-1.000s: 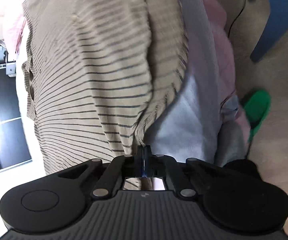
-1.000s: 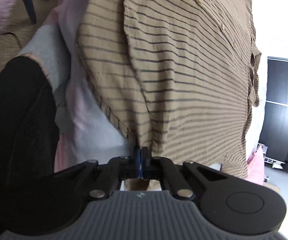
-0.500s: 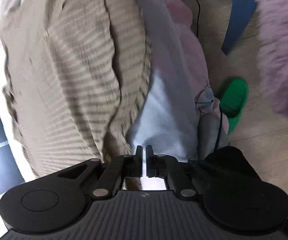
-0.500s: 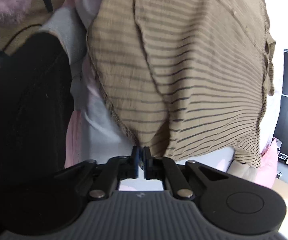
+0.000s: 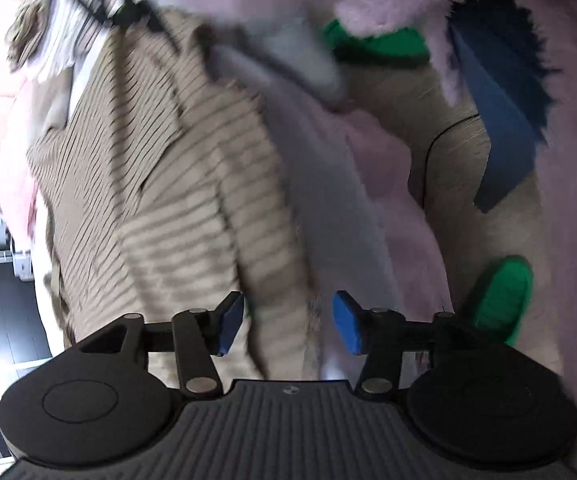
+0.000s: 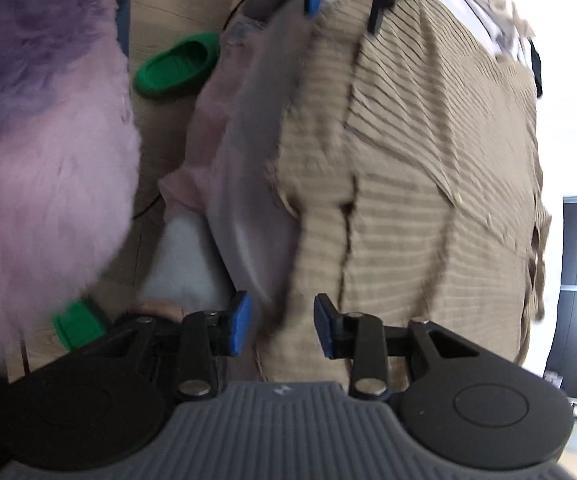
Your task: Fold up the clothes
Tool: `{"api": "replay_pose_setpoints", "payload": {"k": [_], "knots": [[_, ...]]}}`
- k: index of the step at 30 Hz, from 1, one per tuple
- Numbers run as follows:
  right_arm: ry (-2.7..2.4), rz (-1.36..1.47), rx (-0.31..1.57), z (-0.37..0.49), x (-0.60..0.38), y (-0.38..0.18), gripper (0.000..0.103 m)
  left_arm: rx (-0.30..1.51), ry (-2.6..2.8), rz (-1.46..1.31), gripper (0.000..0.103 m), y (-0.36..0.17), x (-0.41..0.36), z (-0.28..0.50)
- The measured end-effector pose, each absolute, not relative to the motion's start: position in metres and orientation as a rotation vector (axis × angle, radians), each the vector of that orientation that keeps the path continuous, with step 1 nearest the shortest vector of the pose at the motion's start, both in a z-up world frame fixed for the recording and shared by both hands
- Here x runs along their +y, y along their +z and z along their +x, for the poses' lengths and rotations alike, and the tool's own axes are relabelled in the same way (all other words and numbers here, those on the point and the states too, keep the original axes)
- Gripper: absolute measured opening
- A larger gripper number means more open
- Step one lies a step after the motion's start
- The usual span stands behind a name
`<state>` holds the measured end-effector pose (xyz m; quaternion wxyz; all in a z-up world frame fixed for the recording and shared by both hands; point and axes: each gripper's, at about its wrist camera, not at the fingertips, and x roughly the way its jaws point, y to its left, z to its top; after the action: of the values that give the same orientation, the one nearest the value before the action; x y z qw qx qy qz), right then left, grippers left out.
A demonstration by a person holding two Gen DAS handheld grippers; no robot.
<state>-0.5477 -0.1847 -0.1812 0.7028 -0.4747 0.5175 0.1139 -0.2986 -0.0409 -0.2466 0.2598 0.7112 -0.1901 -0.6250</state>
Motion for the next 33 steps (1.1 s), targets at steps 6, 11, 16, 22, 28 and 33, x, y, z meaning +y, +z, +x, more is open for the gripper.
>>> {"api": "replay_pose_setpoints", "payload": {"k": [6,11,16,22,28,33], "knots": [[0.218,-1.090,1.147,-0.541,-0.191,-0.187,0.005,-0.408,-1.730,1.826,0.011,-0.241,-0.050,-0.295],[0.239,-0.979,1.164,-0.544,-0.205,-0.157,0.001,-0.275,-1.793,1.826,0.000,-0.208,-0.048,-0.281],[0.304,-0.795,1.250,-0.550,-0.220,-0.136,0.000,-0.118,-1.841,1.815,0.000,-0.188,-0.057,-0.267],[0.374,-0.830,1.357,-0.555,-0.212,-0.163,0.000,0.092,-1.890,1.792,0.001,-0.211,-0.063,-0.279],[0.319,-0.810,1.301,-0.556,-0.212,-0.146,0.001,0.102,-1.853,1.693,0.001,-0.203,-0.059,-0.270],[0.149,-0.737,1.151,-0.542,-0.221,-0.116,0.018,-0.020,-1.725,1.555,0.023,-0.187,-0.074,-0.259]]}}
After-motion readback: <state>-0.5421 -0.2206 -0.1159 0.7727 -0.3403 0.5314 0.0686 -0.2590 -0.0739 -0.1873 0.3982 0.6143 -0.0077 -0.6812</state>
